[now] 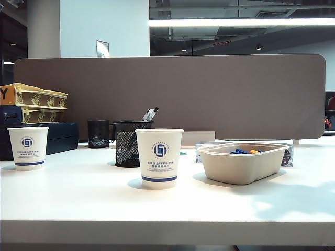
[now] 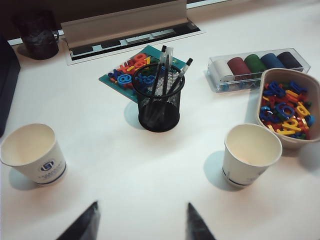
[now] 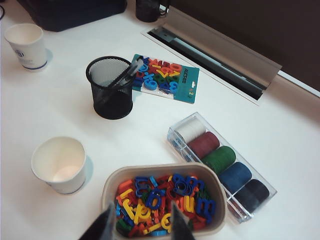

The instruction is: Pick up one pen and put it in the pen container.

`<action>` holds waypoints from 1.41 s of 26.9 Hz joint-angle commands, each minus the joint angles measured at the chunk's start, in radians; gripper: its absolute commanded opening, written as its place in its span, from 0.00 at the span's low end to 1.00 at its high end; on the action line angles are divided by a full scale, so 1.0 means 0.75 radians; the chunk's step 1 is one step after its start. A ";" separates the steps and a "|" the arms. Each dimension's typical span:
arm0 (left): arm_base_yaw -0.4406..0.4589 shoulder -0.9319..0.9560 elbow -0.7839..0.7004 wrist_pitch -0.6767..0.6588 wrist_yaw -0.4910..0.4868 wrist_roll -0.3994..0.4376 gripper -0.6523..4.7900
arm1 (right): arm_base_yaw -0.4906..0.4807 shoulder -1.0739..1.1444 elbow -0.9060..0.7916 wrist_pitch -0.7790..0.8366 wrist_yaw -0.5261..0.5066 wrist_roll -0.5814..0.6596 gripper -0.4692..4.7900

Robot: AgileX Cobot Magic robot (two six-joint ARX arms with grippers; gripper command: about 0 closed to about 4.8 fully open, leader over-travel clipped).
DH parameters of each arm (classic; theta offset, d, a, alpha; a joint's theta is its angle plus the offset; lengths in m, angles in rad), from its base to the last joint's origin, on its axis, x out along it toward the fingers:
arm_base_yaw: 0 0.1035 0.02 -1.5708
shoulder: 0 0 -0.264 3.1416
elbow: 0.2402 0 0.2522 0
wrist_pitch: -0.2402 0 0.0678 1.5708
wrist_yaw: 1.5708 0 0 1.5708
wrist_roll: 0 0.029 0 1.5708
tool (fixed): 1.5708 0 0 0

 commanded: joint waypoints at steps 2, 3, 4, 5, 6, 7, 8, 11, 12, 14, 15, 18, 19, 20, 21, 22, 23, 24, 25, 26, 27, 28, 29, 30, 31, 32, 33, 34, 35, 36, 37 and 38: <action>-0.001 -0.055 -0.032 0.015 0.006 -0.001 0.51 | 0.002 -0.125 -0.149 0.033 0.056 0.012 0.35; -0.001 -0.059 -0.035 0.016 0.006 -0.001 0.51 | 0.002 -0.146 -0.178 0.037 0.056 0.015 0.35; -0.002 -0.064 -0.036 0.015 0.006 -0.001 0.51 | 0.002 -0.175 -0.215 0.043 0.056 0.015 0.35; -0.003 -0.065 -0.037 0.015 0.006 -0.001 0.51 | 0.002 -0.204 -0.253 0.050 0.056 0.015 0.35; -0.003 -0.065 -0.037 0.015 0.006 0.000 0.51 | 0.002 -0.230 -0.284 0.057 0.056 0.016 0.35; -0.003 -0.065 -0.037 0.013 0.006 0.000 0.51 | 0.002 -0.253 -0.314 0.066 0.056 0.016 0.35; -0.003 -0.065 -0.037 0.011 0.006 0.000 0.51 | 0.002 -0.284 -0.351 0.076 0.057 0.019 0.35; -0.003 -0.065 -0.037 0.010 0.007 0.000 0.51 | 0.002 -0.357 -0.437 0.106 0.069 0.020 0.35; -0.003 -0.065 -0.037 0.010 0.007 -0.001 0.51 | 0.002 -0.382 -0.467 0.116 0.085 0.021 0.35; -0.003 -0.065 -0.038 0.009 0.013 0.000 0.51 | 0.002 -0.420 -0.509 0.129 0.092 0.024 0.35; -0.003 -0.067 -0.041 0.009 0.015 0.000 0.51 | 0.002 -0.440 -0.530 0.132 0.093 0.025 0.35; -0.003 -0.085 -0.070 0.006 0.016 0.001 0.51 | 0.002 -0.482 -0.578 0.134 0.118 0.051 0.35; -0.004 -0.094 -0.080 0.007 0.016 -0.001 0.51 | 0.002 -0.489 -0.590 0.134 0.118 0.056 0.35; -0.004 -0.110 -0.098 0.007 0.016 0.000 0.51 | 0.002 -0.503 -0.604 0.135 0.122 0.074 0.35; -0.004 -0.123 -0.111 0.007 0.016 0.000 0.51 | 0.002 -0.510 -0.613 0.135 0.122 0.085 0.35; -0.004 -0.132 -0.121 0.007 0.016 0.000 0.51 | 0.002 -0.515 -0.619 0.135 0.121 0.085 0.35; -0.004 -0.143 -0.135 0.007 0.016 0.000 0.51 | 0.002 -0.516 -0.626 0.135 0.122 0.086 0.35; -0.004 -0.155 -0.148 0.006 0.016 0.000 0.51 | 0.002 -0.516 -0.631 0.135 0.122 0.086 0.35; -0.004 -0.168 -0.165 0.006 0.016 0.000 0.51 | 0.003 -0.516 -0.635 0.135 0.122 0.091 0.35; -0.004 -0.180 -0.180 0.006 0.016 0.000 0.51 | 0.003 -0.516 -0.637 0.135 0.122 0.092 0.35; -0.004 -0.190 -0.194 0.005 0.016 0.000 0.51 | 0.003 -0.516 -0.639 0.135 0.122 0.095 0.35; -0.004 -0.213 -0.222 0.003 0.016 0.000 0.51 | 0.002 -0.510 -0.640 0.138 0.122 0.096 0.35; -0.004 -0.229 -0.239 0.002 0.016 0.000 0.51 | 0.002 -0.510 -0.640 0.139 0.122 0.096 0.35; -0.004 -0.241 -0.251 0.002 0.016 0.000 0.51 | 0.002 -0.510 -0.641 0.140 0.122 0.098 0.34; -0.004 -0.254 -0.264 0.002 0.016 0.000 0.51 | 0.002 -0.511 -0.641 0.144 0.123 0.102 0.34; -0.004 -0.265 -0.275 0.002 0.015 0.000 0.51 | 0.002 -0.511 -0.641 0.148 0.123 0.108 0.34; -0.004 -0.273 -0.282 0.001 0.015 0.000 0.51 | 0.002 -0.511 -0.641 0.152 0.125 0.115 0.31; -0.004 -0.279 -0.288 -0.001 0.013 0.001 0.51 | 0.002 -0.511 -0.642 0.158 0.135 0.121 0.30; -0.004 -0.284 -0.294 0.000 0.011 0.000 0.51 | 0.002 -0.511 -0.644 0.166 0.143 0.121 0.30; -0.004 -0.289 -0.299 0.000 0.011 0.000 0.51 | 0.002 -0.511 -0.652 0.183 0.147 0.124 0.30; -0.004 -0.290 -0.303 0.001 0.011 0.000 0.51 | 0.002 -0.511 -0.661 0.198 0.148 0.132 0.30; -0.004 -0.290 -0.303 0.001 0.011 0.000 0.51 | 0.002 -0.511 -0.671 0.211 0.152 0.146 0.30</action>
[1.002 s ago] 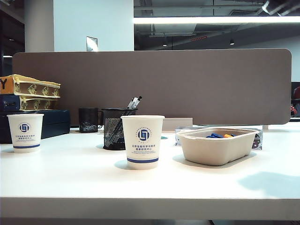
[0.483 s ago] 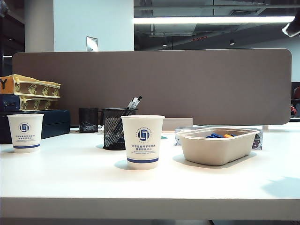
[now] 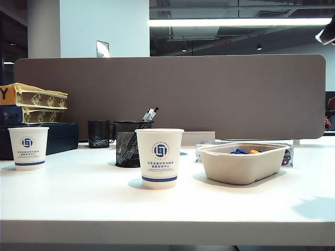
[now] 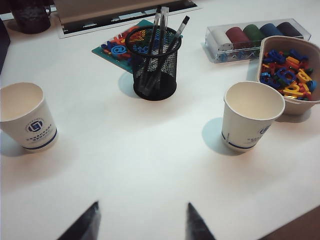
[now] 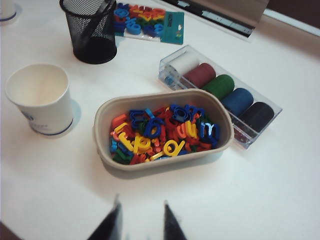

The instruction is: Pick up one pen and put it in the pen container.

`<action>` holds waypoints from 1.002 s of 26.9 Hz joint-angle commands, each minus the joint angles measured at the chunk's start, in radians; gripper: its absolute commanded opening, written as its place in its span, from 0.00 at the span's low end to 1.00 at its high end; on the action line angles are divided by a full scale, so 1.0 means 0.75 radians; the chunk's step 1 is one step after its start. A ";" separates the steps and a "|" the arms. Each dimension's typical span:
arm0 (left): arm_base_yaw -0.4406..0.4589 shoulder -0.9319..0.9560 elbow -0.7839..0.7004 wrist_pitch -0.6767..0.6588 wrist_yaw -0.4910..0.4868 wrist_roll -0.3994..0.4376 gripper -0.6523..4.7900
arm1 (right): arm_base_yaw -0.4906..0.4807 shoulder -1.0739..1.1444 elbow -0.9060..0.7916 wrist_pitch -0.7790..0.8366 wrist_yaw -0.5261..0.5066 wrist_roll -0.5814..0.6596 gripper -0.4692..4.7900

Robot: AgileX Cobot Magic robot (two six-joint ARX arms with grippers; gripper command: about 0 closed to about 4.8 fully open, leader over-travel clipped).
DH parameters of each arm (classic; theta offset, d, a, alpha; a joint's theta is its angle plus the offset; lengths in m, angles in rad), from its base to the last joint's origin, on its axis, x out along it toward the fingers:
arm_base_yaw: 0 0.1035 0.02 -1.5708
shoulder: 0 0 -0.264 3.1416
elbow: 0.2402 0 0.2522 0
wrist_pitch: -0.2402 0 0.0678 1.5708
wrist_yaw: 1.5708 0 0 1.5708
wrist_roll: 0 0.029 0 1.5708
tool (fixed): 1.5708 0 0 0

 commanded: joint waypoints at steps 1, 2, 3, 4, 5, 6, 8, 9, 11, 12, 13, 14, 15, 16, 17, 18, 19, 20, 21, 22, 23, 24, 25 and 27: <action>0.001 -0.003 -0.004 0.011 0.002 0.001 0.51 | 0.002 -0.002 -0.038 0.077 0.026 0.051 0.30; 0.001 -0.003 -0.004 0.013 0.002 0.000 0.51 | 0.002 -0.002 -0.053 0.089 0.031 0.061 0.30; 0.001 -0.003 -0.004 0.016 0.002 0.001 0.51 | 0.002 -0.002 -0.071 0.104 0.037 0.077 0.30; 0.001 -0.003 -0.004 0.020 0.000 0.001 0.51 | 0.002 -0.002 -0.097 0.128 0.040 0.092 0.30; 0.001 -0.003 -0.004 0.024 0.001 0.001 0.51 | 0.002 -0.002 -0.117 0.148 0.040 0.105 0.30; 0.001 -0.003 -0.004 0.027 0.000 0.001 0.51 | 0.002 -0.002 -0.136 0.165 0.046 0.120 0.30; 0.001 -0.003 -0.014 0.052 0.001 0.001 0.51 | 0.003 -0.003 -0.181 0.215 0.058 0.157 0.30; 0.001 -0.003 -0.030 0.091 0.001 0.001 0.51 | 0.002 -0.002 -0.198 0.244 0.062 0.158 0.30; 0.001 -0.003 -0.054 0.138 0.002 0.000 0.51 | 0.002 -0.002 -0.216 0.280 0.066 0.158 0.30; 0.001 -0.003 -0.068 0.162 0.002 0.000 0.51 | 0.002 -0.002 -0.223 0.294 0.067 0.158 0.30; 0.001 -0.003 -0.085 0.184 0.002 -0.001 0.51 | 0.002 -0.002 -0.229 0.302 0.072 0.157 0.30; 0.001 -0.003 -0.102 0.198 0.002 -0.001 0.51 | 0.002 -0.002 -0.237 0.312 0.086 0.157 0.30; 0.001 -0.003 -0.114 0.207 0.002 -0.005 0.51 | 0.003 -0.002 -0.243 0.321 0.105 0.157 0.30; 0.001 -0.002 -0.127 0.226 0.003 -0.011 0.51 | 0.002 -0.002 -0.250 0.334 0.115 0.156 0.30; 0.001 -0.002 -0.142 0.260 0.003 -0.019 0.51 | 0.002 -0.002 -0.259 0.355 0.131 0.154 0.30; 0.001 -0.002 -0.146 0.270 0.002 -0.027 0.51 | 0.002 -0.002 -0.263 0.368 0.135 0.149 0.30; 0.001 -0.002 -0.150 0.276 0.001 -0.034 0.51 | 0.002 -0.002 -0.266 0.379 0.135 0.146 0.30; 0.001 -0.002 -0.155 0.289 0.001 -0.036 0.51 | 0.002 -0.002 -0.269 0.395 0.135 0.146 0.30; 0.001 -0.002 -0.163 0.309 0.000 -0.035 0.51 | 0.002 -0.002 -0.272 0.410 0.134 0.146 0.30; 0.001 -0.002 -0.165 0.312 -0.004 -0.035 0.51 | 0.002 -0.002 -0.271 0.419 0.135 0.146 0.30; 0.001 -0.002 -0.165 0.311 -0.009 -0.034 0.51 | 0.002 -0.002 -0.271 0.432 0.133 0.147 0.30; 0.001 -0.002 -0.166 0.311 -0.009 -0.034 0.51 | 0.002 -0.002 -0.271 0.440 0.131 0.147 0.30; 0.001 -0.002 -0.166 0.312 -0.009 -0.034 0.51 | 0.002 -0.002 -0.270 0.448 0.124 0.147 0.30; 0.001 -0.002 -0.166 0.312 -0.009 -0.026 0.51 | 0.002 -0.002 -0.270 0.457 0.125 0.147 0.30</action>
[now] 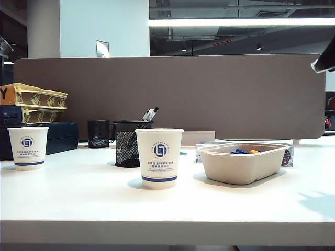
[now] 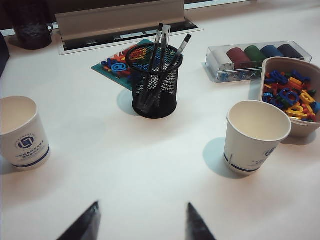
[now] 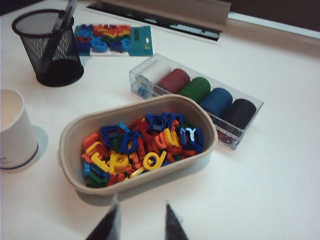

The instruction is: Pick up one pen and put it in the pen container.

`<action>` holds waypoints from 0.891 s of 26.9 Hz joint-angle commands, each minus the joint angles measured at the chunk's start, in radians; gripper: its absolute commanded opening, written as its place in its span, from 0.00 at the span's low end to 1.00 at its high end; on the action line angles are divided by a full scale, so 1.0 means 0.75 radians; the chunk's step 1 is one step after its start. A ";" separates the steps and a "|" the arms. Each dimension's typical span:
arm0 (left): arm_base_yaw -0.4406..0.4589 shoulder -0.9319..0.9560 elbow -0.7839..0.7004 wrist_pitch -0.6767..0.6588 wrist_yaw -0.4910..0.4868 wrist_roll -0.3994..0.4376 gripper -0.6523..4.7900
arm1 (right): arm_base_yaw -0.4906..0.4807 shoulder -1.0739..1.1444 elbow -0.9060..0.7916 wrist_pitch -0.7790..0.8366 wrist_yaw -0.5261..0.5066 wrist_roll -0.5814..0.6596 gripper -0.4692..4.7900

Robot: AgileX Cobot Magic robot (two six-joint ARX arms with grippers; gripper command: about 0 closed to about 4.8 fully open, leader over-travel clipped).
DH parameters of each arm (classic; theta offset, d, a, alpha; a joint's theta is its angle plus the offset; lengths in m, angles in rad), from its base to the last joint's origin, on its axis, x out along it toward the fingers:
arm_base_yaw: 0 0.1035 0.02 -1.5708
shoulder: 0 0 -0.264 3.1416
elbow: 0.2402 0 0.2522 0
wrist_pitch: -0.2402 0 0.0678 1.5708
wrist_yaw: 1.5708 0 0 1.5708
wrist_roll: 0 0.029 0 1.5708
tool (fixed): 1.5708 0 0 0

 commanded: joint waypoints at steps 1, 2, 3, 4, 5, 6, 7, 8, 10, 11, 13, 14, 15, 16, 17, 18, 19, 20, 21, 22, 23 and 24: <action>0.001 -0.001 0.001 0.023 -0.005 0.031 0.51 | 0.002 -0.002 0.005 0.047 0.000 -0.003 0.30; 0.001 -0.001 -0.001 0.023 -0.006 0.050 0.51 | 0.002 -0.002 0.004 0.050 0.001 -0.003 0.30; 0.001 -0.001 -0.004 0.024 -0.011 0.070 0.51 | 0.002 -0.001 0.004 0.050 0.003 -0.003 0.30; 0.001 -0.001 -0.010 0.028 -0.036 0.071 0.51 | 0.002 -0.001 0.004 0.050 0.003 -0.003 0.30; 0.001 -0.001 -0.016 0.028 -0.062 0.071 0.51 | 0.002 -0.001 0.004 0.050 0.003 -0.004 0.30; 0.001 -0.001 -0.022 0.028 -0.092 0.071 0.51 | 0.002 -0.001 0.004 0.051 0.007 -0.004 0.30; 0.002 -0.001 -0.037 0.038 -0.155 0.070 0.51 | 0.002 0.000 0.004 0.053 0.037 -0.004 0.25; 0.002 -0.001 -0.049 0.049 -0.183 0.069 0.51 | 0.002 0.000 0.003 0.052 0.073 -0.004 0.23; 0.002 -0.001 -0.077 0.093 -0.226 0.067 0.51 | 0.002 0.000 0.003 0.059 0.172 -0.005 0.20; 0.002 -0.001 -0.088 0.116 -0.235 0.067 0.51 | 0.002 0.000 0.003 0.063 0.198 -0.008 0.19; 0.002 0.000 -0.115 0.179 -0.235 0.066 0.51 | 0.002 0.000 0.003 0.082 0.244 -0.010 0.19; 0.001 0.002 -0.130 0.219 -0.235 0.067 0.51 | 0.002 0.000 0.003 0.093 0.249 -0.010 0.19; 0.002 0.002 -0.143 0.252 -0.237 0.067 0.51 | 0.001 0.001 0.003 0.110 0.249 -0.011 0.19; 0.001 0.002 -0.157 0.284 -0.237 0.066 0.51 | 0.000 0.003 0.001 0.130 0.252 -0.012 0.19; 0.002 0.002 -0.182 0.334 -0.239 0.066 0.51 | -0.001 0.015 -0.014 0.194 0.274 -0.011 0.19; 0.002 0.002 -0.195 0.361 -0.239 0.060 0.51 | -0.003 0.025 -0.031 0.248 0.284 -0.012 0.19; 0.002 0.002 -0.204 0.377 -0.239 0.053 0.51 | -0.004 0.034 -0.049 0.297 0.285 -0.012 0.19; 0.002 0.002 -0.215 0.387 -0.240 0.042 0.51 | -0.006 0.044 -0.074 0.354 0.289 -0.012 0.19; 0.002 0.002 -0.219 0.388 -0.242 0.027 0.51 | -0.006 0.052 -0.093 0.392 0.289 -0.012 0.19; 0.002 0.002 -0.223 0.389 -0.250 0.015 0.51 | -0.006 0.060 -0.108 0.416 0.288 -0.011 0.19; 0.002 0.002 -0.227 0.386 -0.261 -0.006 0.51 | -0.006 0.067 -0.123 0.429 0.288 -0.011 0.18; 0.002 0.002 -0.233 0.387 -0.267 -0.022 0.50 | -0.006 0.071 -0.133 0.429 0.288 -0.010 0.18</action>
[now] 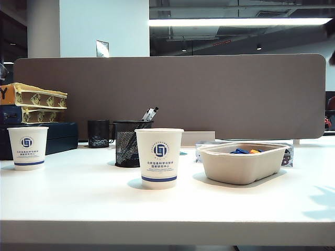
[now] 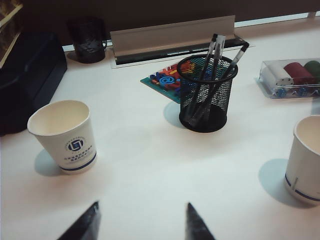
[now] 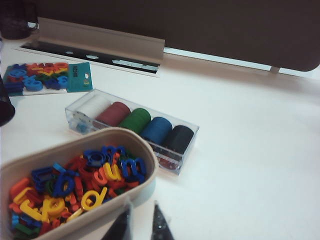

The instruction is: Pick up one pen and put it in the pen container.

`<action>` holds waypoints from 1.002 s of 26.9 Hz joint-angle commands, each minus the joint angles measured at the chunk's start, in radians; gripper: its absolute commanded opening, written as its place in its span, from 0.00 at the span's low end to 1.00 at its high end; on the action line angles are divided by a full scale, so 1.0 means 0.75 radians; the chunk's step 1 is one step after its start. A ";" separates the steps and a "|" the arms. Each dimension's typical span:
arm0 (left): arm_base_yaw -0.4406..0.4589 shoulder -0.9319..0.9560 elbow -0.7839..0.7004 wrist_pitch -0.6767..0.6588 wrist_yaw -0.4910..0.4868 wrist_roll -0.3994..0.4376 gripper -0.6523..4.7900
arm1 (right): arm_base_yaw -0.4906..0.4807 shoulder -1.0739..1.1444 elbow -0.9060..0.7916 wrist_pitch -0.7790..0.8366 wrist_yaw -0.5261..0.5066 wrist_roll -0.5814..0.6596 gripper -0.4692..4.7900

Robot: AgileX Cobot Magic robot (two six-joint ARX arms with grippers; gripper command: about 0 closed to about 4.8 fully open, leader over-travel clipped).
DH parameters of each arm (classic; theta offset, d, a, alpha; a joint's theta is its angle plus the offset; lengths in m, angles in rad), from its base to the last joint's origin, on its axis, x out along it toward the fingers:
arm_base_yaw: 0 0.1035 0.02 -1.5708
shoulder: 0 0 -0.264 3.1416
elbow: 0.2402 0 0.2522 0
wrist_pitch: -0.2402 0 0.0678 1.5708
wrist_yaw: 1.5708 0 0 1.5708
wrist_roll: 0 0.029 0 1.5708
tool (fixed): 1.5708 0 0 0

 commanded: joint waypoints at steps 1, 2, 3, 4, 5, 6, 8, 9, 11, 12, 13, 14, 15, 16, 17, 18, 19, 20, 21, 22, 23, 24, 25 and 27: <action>0.002 -0.001 -0.011 0.026 -0.033 -0.065 0.49 | -0.001 0.010 -0.023 0.068 0.008 0.000 0.18; 0.002 -0.001 -0.013 0.027 -0.033 -0.068 0.48 | -0.002 0.010 -0.028 0.066 0.009 0.000 0.18; 0.002 -0.001 -0.017 0.028 -0.033 -0.069 0.44 | -0.002 0.010 -0.033 0.066 0.012 -0.001 0.18; 0.002 -0.001 -0.019 0.027 -0.033 -0.072 0.43 | -0.002 0.010 -0.040 0.068 0.012 -0.001 0.17; 0.002 -0.001 -0.021 0.027 -0.033 -0.072 0.43 | -0.002 0.010 -0.043 0.067 0.012 0.000 0.16; 0.002 -0.001 -0.024 0.028 -0.033 -0.072 0.43 | -0.002 0.010 -0.049 0.066 0.012 0.000 0.16; 0.002 -0.001 -0.031 0.028 -0.035 -0.072 0.43 | -0.002 0.010 -0.062 0.067 0.012 0.005 0.12; 0.002 -0.001 -0.035 0.029 -0.040 -0.072 0.40 | -0.002 0.010 -0.072 0.067 0.014 0.007 0.10; 0.002 -0.001 -0.057 0.054 -0.084 -0.072 0.31 | -0.002 0.010 -0.095 0.068 0.027 0.008 0.09; 0.002 -0.001 -0.064 0.063 -0.101 -0.072 0.30 | -0.002 0.010 -0.100 0.075 0.037 0.008 0.09; 0.002 -0.001 -0.072 0.073 -0.119 -0.073 0.26 | -0.002 0.010 -0.104 0.086 0.051 0.008 0.09; 0.002 -0.001 -0.076 0.076 -0.125 -0.073 0.25 | -0.002 0.010 -0.105 0.088 0.065 0.008 0.09; 0.002 -0.001 -0.082 0.079 -0.127 -0.073 0.23 | -0.002 0.010 -0.105 0.087 0.080 0.008 0.09; 0.002 -0.001 -0.087 0.084 -0.127 -0.073 0.21 | -0.002 0.012 -0.106 0.087 0.090 0.008 0.09; 0.002 -0.001 -0.093 0.088 -0.127 -0.073 0.21 | -0.002 0.012 -0.108 0.088 0.109 0.008 0.09; 0.002 -0.001 -0.108 0.099 -0.128 -0.074 0.19 | -0.002 0.012 -0.113 0.087 0.119 0.008 0.09; 0.002 -0.001 -0.114 0.107 -0.131 -0.078 0.15 | -0.002 0.012 -0.116 0.088 0.127 0.009 0.09; 0.001 -0.001 -0.135 0.132 -0.170 -0.090 0.14 | -0.002 0.013 -0.129 0.111 0.140 0.008 0.09; 0.001 -0.001 -0.148 0.144 -0.187 -0.094 0.14 | -0.002 0.013 -0.137 0.119 0.142 0.008 0.09; 0.001 -0.002 -0.157 0.149 -0.196 -0.097 0.11 | -0.002 0.013 -0.142 0.119 0.146 0.013 0.09; 0.001 -0.002 -0.166 0.153 -0.211 -0.102 0.11 | -0.002 0.012 -0.145 0.121 0.157 0.023 0.09; 0.001 -0.002 -0.171 0.155 -0.212 -0.108 0.11 | -0.002 0.012 -0.147 0.115 0.179 0.047 0.09; 0.001 -0.002 -0.175 0.154 -0.213 -0.112 0.11 | -0.002 0.013 -0.148 0.112 0.198 0.065 0.09; 0.001 -0.002 -0.176 0.154 -0.226 -0.119 0.11 | -0.002 0.012 -0.151 0.107 0.245 0.117 0.09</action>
